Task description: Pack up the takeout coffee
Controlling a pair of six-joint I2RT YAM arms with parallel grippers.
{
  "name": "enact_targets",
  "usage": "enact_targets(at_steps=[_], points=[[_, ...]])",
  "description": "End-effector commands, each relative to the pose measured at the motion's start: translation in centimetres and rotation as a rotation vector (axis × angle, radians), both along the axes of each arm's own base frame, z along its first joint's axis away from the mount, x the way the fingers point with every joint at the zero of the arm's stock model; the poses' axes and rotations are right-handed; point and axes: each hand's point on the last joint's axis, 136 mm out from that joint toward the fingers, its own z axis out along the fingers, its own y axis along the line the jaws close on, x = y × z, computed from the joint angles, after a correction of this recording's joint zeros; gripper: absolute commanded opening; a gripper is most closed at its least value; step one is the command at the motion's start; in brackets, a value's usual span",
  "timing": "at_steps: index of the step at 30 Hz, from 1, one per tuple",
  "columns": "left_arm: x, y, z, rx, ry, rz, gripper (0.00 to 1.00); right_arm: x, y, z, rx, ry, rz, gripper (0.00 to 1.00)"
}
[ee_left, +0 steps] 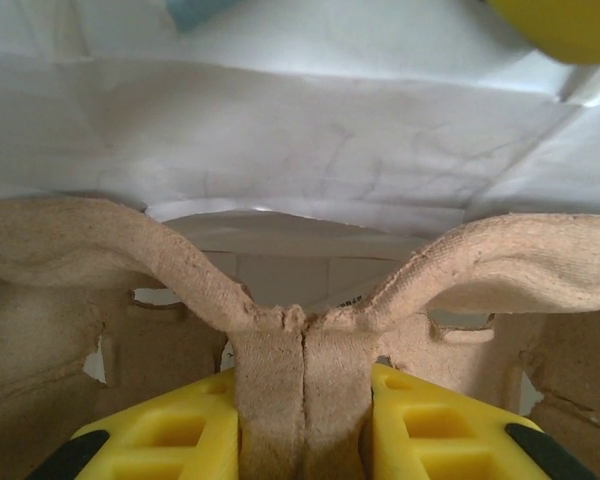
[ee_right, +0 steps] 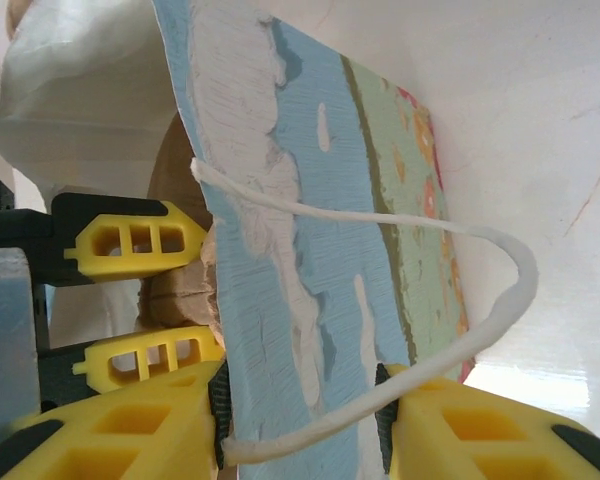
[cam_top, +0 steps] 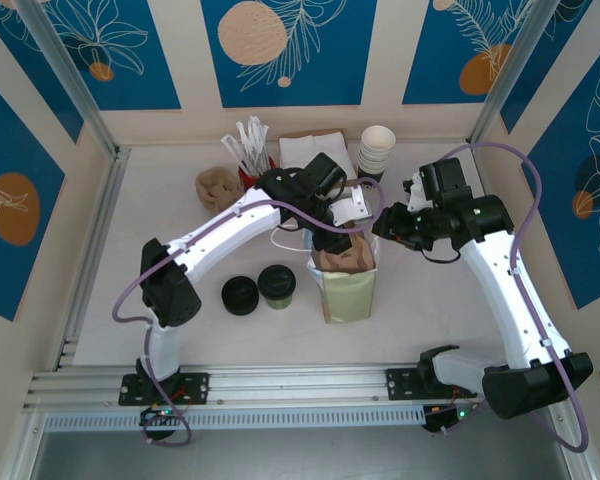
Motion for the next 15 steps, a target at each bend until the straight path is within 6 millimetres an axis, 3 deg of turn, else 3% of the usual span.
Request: enact_targets(at_steps=[1,15], points=[[-0.8,-0.3,-1.5,0.055,0.012,-0.026,0.28,-0.1,0.7,0.7,-0.006,-0.023,0.043,0.45],[-0.6,-0.5,-2.8,0.092,0.016,-0.011,0.29,-0.2,2.2,-0.1,0.005,-0.019,0.076,0.42]])
